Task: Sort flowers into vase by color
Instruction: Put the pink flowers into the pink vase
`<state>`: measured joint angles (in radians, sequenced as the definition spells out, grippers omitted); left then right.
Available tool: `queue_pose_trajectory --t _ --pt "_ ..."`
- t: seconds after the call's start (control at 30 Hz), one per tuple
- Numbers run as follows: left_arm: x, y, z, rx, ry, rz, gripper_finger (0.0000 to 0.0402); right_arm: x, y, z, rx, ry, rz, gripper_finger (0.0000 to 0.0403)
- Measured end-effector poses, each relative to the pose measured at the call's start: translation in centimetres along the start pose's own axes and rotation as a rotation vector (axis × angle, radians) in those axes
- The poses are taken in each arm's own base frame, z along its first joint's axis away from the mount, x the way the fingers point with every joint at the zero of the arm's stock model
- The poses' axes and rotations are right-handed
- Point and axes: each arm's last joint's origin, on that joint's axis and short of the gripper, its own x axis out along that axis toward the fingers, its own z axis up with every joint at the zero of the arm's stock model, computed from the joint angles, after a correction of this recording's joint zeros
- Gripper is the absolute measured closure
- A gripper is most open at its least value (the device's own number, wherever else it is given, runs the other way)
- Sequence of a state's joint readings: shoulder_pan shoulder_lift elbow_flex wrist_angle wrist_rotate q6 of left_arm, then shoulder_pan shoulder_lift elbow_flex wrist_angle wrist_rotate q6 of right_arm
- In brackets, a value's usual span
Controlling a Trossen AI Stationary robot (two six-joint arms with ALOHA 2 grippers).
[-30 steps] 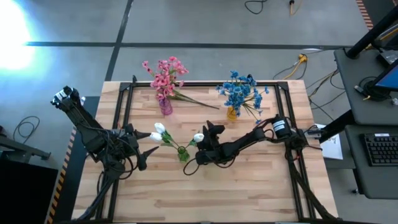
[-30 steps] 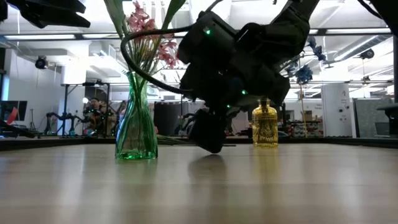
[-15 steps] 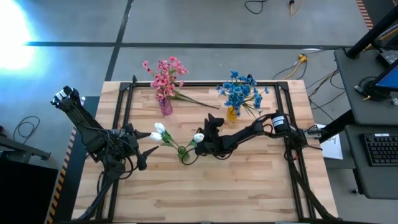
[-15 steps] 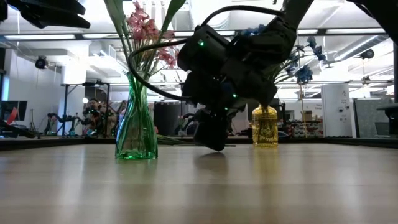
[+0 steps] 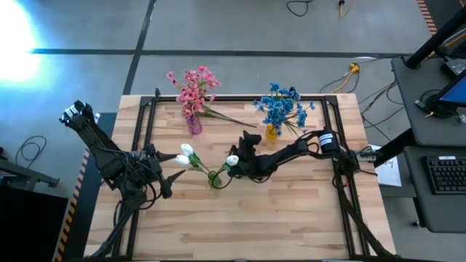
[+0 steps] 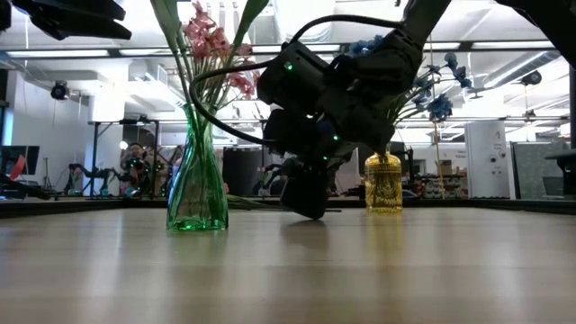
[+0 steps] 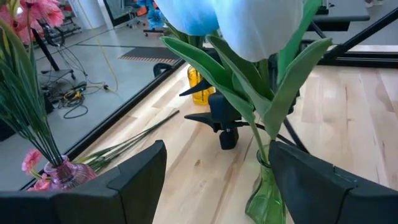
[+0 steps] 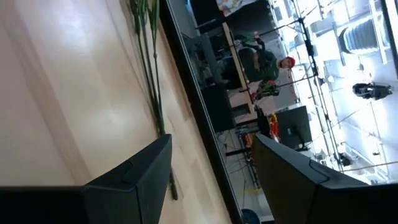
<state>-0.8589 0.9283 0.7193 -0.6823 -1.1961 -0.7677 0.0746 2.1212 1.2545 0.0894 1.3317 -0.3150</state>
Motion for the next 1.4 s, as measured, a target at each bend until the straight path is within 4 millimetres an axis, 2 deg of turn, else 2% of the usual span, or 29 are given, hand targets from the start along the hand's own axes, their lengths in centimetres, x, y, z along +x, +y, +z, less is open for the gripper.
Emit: queue_pose_trajectory --t 0.23,0.5,0.67,0.8,1.0,1.23,1.4 --pt "0.0 0.0 0.0 0.001 -0.001 0.001 0.0134 0.9 -0.3 0.3 -0.025 0.004 0.029 0.0188" --pt "0.0 0.0 0.0 0.001 -0.001 0.001 0.0134 0.9 -0.4 0.6 -0.112 -0.007 0.043 0.0188" --pt "0.0 0.0 0.0 0.001 -0.001 0.001 0.0134 0.1 -0.2 0.5 -0.145 -0.008 0.032 0.0188" --pt "-0.1 -0.1 0.3 -0.054 0.039 -0.047 0.0134 -0.9 -0.1 -0.2 -0.214 0.035 -0.079 0.0188" --pt "-1.5 -0.7 5.0 -0.143 0.086 -0.186 0.0134 -3.0 -0.7 -0.7 -0.191 0.003 -0.037 0.0188" --pt "-3.3 -0.7 12.1 -0.055 0.029 -0.22 0.0134 -5.3 -1.8 -0.3 -0.155 -0.047 -0.02 0.0188" --pt "-3.7 -0.8 15.8 0.099 0.033 -0.203 0.0134 -7.0 -2.9 0.1 -0.094 -0.084 -0.005 0.0188"
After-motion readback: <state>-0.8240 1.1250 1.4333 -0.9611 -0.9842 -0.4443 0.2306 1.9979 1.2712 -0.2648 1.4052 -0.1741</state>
